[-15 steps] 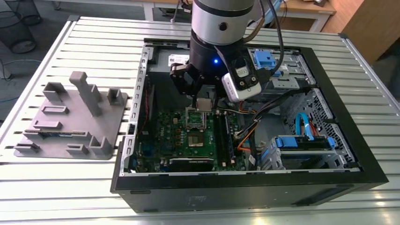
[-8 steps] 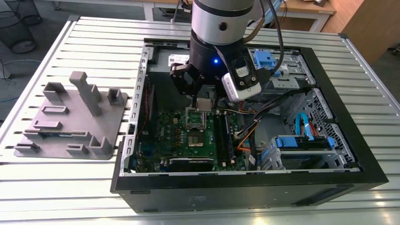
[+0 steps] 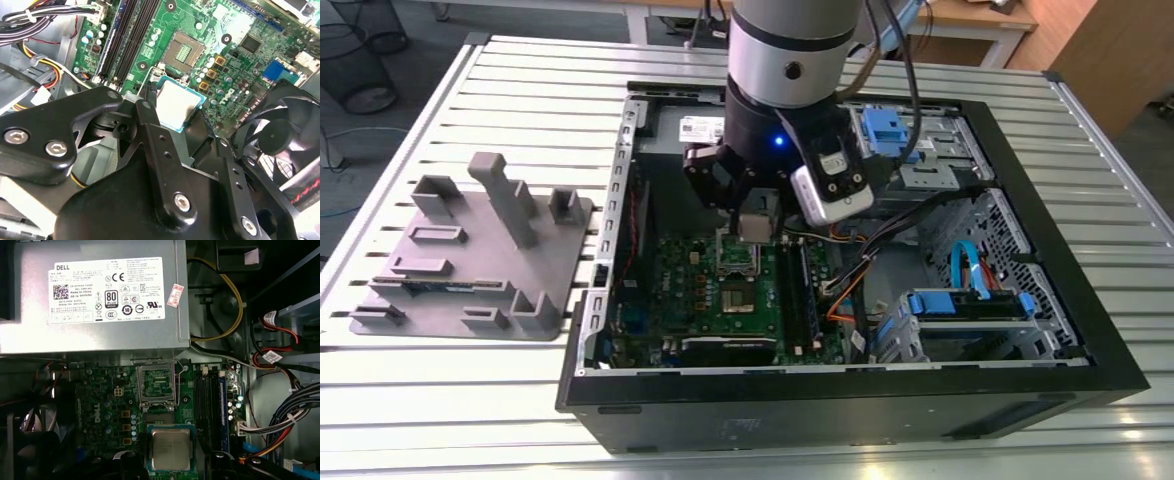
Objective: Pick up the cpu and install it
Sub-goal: 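Place the cpu into insertion slot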
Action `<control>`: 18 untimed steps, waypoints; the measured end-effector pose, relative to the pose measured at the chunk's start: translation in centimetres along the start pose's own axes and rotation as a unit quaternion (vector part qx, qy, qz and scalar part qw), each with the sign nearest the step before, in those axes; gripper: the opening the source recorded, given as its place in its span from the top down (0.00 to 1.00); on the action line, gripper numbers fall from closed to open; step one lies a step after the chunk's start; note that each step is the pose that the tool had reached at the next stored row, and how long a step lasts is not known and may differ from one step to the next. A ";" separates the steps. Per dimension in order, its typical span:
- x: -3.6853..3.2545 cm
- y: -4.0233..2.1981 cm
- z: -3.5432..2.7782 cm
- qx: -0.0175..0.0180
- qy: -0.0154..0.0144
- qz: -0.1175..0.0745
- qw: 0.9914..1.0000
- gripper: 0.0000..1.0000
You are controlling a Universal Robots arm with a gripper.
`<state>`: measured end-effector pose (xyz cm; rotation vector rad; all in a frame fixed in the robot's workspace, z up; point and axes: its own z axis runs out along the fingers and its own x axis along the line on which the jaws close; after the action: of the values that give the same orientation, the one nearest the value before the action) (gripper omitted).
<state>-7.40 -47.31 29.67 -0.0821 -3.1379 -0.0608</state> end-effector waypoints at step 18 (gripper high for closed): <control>0.02 0.25 1.49 0.000 0.000 0.000 1.000 0.53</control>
<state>-7.41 -47.00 28.19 -0.0821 -3.1386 -0.0609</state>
